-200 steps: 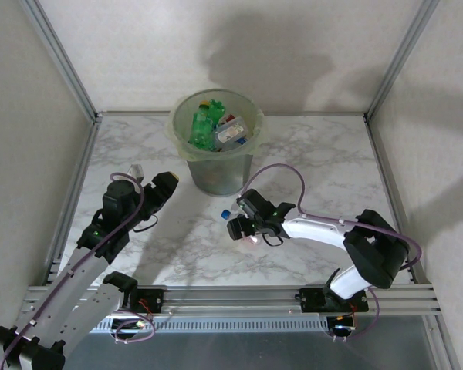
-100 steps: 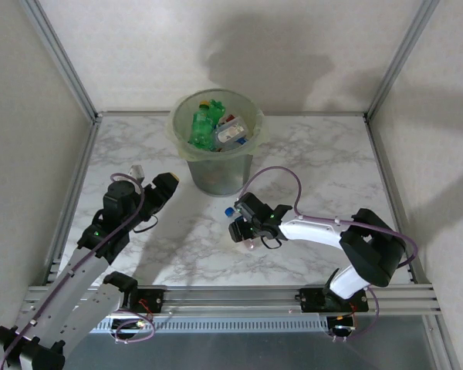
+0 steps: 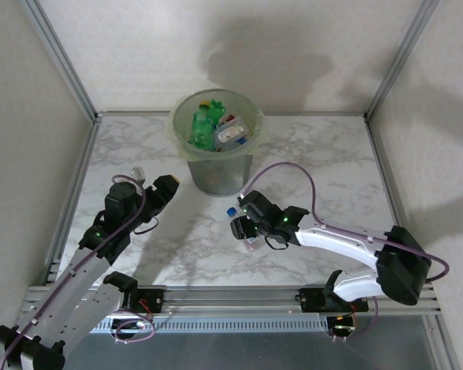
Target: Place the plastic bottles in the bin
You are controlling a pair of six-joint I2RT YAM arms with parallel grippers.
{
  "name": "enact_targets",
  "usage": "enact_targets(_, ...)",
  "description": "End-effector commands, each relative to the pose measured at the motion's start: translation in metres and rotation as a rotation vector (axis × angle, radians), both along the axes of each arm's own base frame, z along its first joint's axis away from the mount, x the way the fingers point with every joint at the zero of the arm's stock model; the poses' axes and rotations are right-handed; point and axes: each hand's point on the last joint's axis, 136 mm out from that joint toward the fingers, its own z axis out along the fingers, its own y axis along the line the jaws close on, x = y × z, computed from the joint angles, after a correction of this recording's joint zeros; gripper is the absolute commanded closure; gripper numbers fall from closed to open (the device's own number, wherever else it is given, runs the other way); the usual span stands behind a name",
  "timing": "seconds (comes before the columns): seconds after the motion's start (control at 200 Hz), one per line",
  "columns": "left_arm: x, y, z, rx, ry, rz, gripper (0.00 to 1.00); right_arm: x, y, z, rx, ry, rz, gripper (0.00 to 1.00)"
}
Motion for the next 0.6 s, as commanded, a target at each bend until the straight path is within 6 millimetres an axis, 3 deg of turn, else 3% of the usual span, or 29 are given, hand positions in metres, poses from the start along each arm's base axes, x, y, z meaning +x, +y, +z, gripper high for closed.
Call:
enact_targets(0.0, -0.001, 0.001, 0.01, -0.025, -0.032, 0.004, 0.3, 0.005, 0.0, 0.059, 0.085, -0.083, -0.042, 0.39)
enact_targets(0.145, -0.001, 0.001, 0.011, -0.027, -0.035, 0.004, 0.3, 0.013, -0.001, 0.12, 0.181, -0.178, -0.064, 0.41)
enact_targets(0.24, -0.002, 0.001, 0.01, -0.023, -0.032, 0.004, 0.3, 0.016, -0.001, 0.131, 0.174, -0.198, -0.072, 0.41)
enact_targets(0.385, -0.003, 0.004, 0.009, -0.014, -0.028, 0.015, 0.3, 0.015, 0.0, 0.091, 0.069, -0.114, -0.079, 0.38)
enact_targets(0.516, -0.004, 0.005, 0.005, -0.011, -0.021, 0.021, 0.3, 0.007, -0.002, 0.05, 0.009, -0.027, -0.084, 0.21)
enact_targets(0.596, -0.004, 0.005, 0.004, -0.012, -0.018, 0.021, 0.3, 0.003, -0.004, 0.03, -0.021, 0.014, -0.089, 0.16)
